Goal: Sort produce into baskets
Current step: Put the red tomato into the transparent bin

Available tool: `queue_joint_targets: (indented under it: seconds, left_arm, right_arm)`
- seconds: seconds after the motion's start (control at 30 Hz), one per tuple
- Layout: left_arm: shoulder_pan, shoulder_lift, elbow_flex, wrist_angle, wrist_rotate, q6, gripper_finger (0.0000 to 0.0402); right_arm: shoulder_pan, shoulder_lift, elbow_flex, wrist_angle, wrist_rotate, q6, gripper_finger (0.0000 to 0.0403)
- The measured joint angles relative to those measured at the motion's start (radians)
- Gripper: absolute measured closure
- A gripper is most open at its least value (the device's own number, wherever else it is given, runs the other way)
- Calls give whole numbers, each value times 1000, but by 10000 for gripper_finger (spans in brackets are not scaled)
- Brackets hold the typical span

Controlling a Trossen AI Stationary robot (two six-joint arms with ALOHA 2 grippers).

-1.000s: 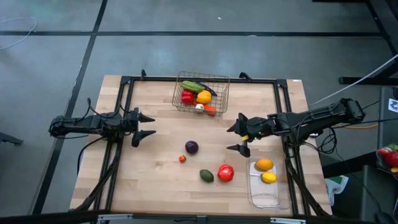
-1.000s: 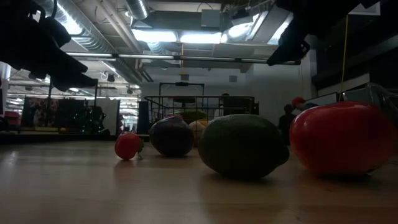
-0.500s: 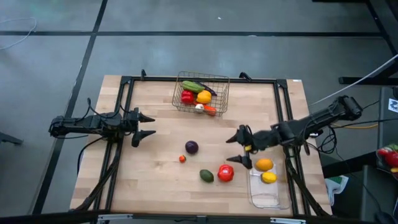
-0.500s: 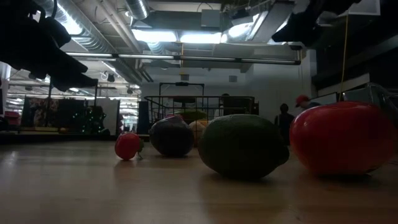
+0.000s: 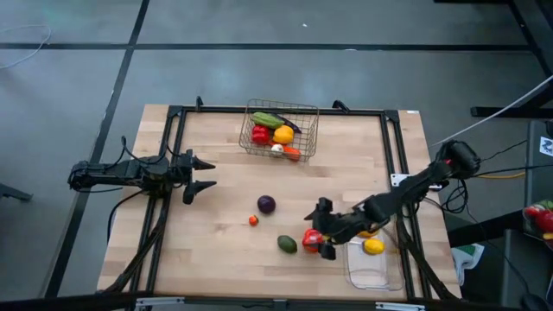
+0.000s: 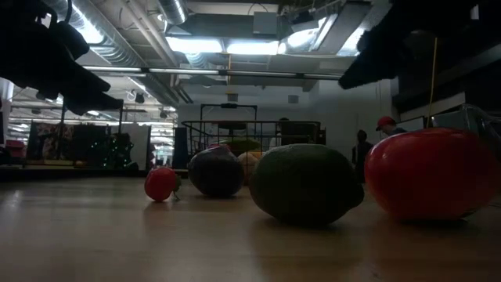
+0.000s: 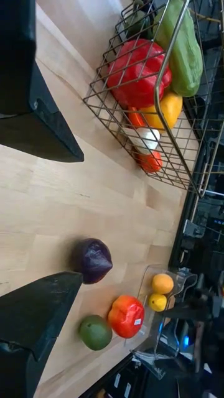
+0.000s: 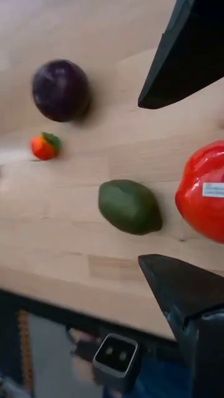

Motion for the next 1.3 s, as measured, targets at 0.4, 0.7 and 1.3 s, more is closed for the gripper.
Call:
queue_joint_targets:
  seconds: [0.4,0.7,1.3]
  left_arm:
    - [0,0,0,0,0,0,102]
    - [0,0,0,0,0,0,103]
    - [0,1,0,-1,0,0,102]
  right_arm:
    - [-2,139,209,-383,-103,180,3]
    - [-2,165,209,-419,-159,226,3]
    - [-3,223,209,-408,-183,226,3]
